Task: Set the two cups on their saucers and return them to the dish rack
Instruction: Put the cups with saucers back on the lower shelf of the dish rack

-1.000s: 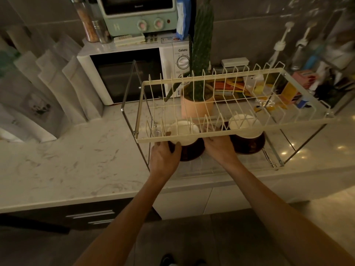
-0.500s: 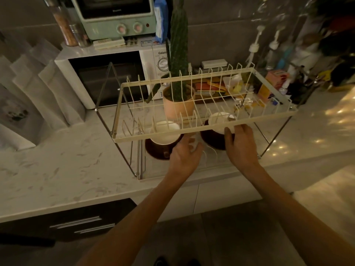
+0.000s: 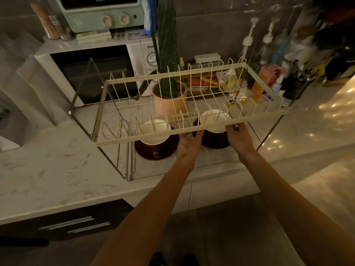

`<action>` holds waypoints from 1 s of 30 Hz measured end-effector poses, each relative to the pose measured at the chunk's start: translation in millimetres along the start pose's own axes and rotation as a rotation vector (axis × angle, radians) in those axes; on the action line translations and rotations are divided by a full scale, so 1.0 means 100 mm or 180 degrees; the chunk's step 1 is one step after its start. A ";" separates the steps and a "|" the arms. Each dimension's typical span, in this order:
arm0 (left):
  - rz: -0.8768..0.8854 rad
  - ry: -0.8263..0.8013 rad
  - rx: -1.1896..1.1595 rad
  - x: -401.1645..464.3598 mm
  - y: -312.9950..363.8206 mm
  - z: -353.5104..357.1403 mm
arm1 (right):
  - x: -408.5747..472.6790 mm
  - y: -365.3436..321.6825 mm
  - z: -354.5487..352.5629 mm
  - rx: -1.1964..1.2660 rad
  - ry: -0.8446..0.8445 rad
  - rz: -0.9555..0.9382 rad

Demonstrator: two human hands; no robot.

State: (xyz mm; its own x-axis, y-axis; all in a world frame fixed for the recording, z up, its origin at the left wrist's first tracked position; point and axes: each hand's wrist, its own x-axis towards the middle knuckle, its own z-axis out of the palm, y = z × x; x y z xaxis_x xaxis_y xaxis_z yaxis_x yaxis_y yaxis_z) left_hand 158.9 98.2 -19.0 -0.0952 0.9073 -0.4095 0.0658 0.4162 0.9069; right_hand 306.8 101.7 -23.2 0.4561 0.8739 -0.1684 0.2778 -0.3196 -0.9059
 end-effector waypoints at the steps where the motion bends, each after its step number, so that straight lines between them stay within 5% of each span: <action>1: -0.0017 -0.0004 -0.0040 0.02 0.01 0.01 | 0.02 0.01 0.01 0.0047 0.0011 0.0026; 11: -0.0244 -0.0402 -0.0667 0.06 0.03 0.08 | 0.11 0.06 0.02 0.0111 0.0031 0.0203; 30: -0.0194 -0.0354 -0.0716 -0.02 -0.03 -0.01 | 0.03 0.10 0.07 -0.0029 -0.0093 0.0032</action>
State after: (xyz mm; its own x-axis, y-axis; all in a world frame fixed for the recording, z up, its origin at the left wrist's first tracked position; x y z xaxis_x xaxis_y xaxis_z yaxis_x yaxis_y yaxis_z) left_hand 157.8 95.0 -21.1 0.0185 0.8871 -0.4612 -0.1604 0.4579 0.8744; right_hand 304.8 103.5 -35.5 0.4341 0.8808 -0.1889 0.2811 -0.3316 -0.9005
